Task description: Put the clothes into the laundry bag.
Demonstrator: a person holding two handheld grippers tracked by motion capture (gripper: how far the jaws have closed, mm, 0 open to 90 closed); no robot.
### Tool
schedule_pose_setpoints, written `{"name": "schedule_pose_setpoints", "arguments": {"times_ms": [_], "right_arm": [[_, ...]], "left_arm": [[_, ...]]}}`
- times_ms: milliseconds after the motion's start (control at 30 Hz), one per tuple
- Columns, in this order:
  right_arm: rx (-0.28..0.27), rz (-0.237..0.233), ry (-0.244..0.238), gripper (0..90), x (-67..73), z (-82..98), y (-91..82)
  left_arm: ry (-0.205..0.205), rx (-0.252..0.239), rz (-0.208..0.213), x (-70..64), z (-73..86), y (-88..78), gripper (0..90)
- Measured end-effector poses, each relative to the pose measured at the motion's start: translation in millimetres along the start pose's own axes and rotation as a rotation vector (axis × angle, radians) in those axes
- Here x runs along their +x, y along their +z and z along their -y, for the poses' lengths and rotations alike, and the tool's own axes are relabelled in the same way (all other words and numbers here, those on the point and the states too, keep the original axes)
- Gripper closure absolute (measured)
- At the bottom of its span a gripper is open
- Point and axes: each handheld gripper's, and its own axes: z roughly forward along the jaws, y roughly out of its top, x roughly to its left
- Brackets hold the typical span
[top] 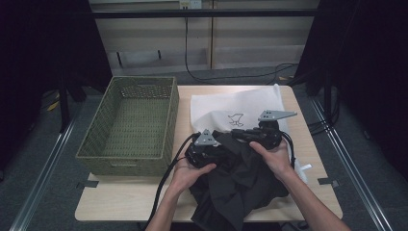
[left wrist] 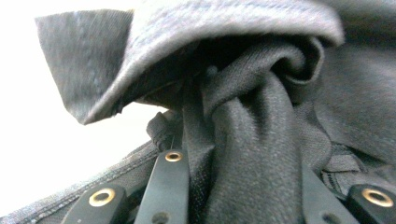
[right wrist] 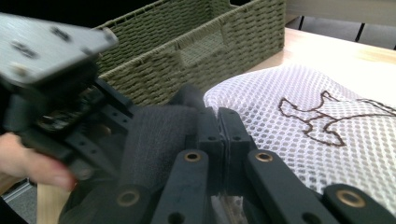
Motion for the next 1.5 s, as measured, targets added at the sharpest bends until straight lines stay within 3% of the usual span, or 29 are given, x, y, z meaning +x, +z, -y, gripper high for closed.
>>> {"name": "schedule_pose_setpoints", "arguments": {"times_ms": [67,133,233,300,400,467,533,600,667,700,767,867,900,1033,1100,1133,1300,1400,1500], "right_arm": [[-0.014,-0.004,-0.009,89.1,3.6,-1.5,1.0],[-0.027,0.0,-0.012,89.1,5.2,-3.6,-0.2],[-0.031,0.004,-0.01,89.1,3.4,-4.3,-3.3],[-0.038,0.016,-0.004,89.1,1.4,-5.2,-7.0],[-0.045,0.03,0.001,89.0,-2.6,-5.7,-11.1],[-0.037,0.032,0.008,89.0,-5.1,-4.9,-10.7],[-0.029,0.034,0.007,89.0,-6.0,-3.5,-8.9],[-0.023,0.032,0.006,89.0,-6.2,-2.5,-7.7],[-0.019,0.034,0.006,89.0,-6.4,-2.3,-7.6],[-0.019,0.035,0.007,89.0,-6.7,-2.1,-7.8],[-0.014,0.036,0.005,89.0,-6.7,-1.8,-7.8],[-0.011,0.037,0.005,89.0,-7.2,-1.2,-6.1],[-0.007,0.043,0.001,89.0,-7.2,-0.9,-5.2],[0.01,0.056,-0.005,88.9,-7.4,0.3,-3.5],[0.025,0.064,-0.007,89.0,-7.6,1.7,-1.7],[0.031,0.068,-0.008,89.0,-8.1,3.0,-0.3],[0.039,0.054,-0.007,89.0,-5.9,4.9,5.7],[0.036,0.049,-0.005,89.1,-3.2,4.7,7.6],[0.025,0.035,0.009,89.1,-3.7,3.7,6.0]], "left_arm": [[0.0,-0.015,0.009,-3.1,-5.9,-4.3,77.1],[0.04,0.015,-0.021,-7.6,-10.3,-6.2,76.4],[0.048,0.043,-0.031,-5.0,-9.8,-8.8,73.9],[0.033,0.065,-0.042,-1.1,-5.5,-11.2,72.1],[0.003,0.028,-0.034,1.8,0.7,-15.8,71.8],[-0.004,0.032,-0.06,2.0,1.2,-16.2,66.5],[0.015,0.03,-0.074,0.7,1.1,-16.4,62.8],[0.015,0.057,-0.121,1.2,1.7,-16.3,50.8],[0.011,0.054,-0.107,5.9,5.6,-15.2,46.2],[-0.012,0.055,-0.092,9.6,9.8,-14.4,43.7],[-0.026,0.022,-0.063,12.0,18.0,-12.9,39.6],[-0.029,-0.014,-0.077,8.6,23.7,-15.8,44.3],[-0.021,-0.018,-0.089,6.4,23.5,-17.4,59.0],[0.015,-0.032,-0.107,-2.1,17.6,-22.8,75.5],[0.002,-0.083,-0.067,-4.4,10.6,-28.3,76.7],[0.02,-0.1,-0.062,-6.5,6.2,-30.1,77.0],[0.057,-0.111,-0.009,-16.1,-12.6,-21.9,78.3],[0.08,-0.092,0.016,-23.6,-18.1,-6.1,78.4],[0.067,-0.061,0.033,-23.5,-16.4,14.0,78.6]]}}
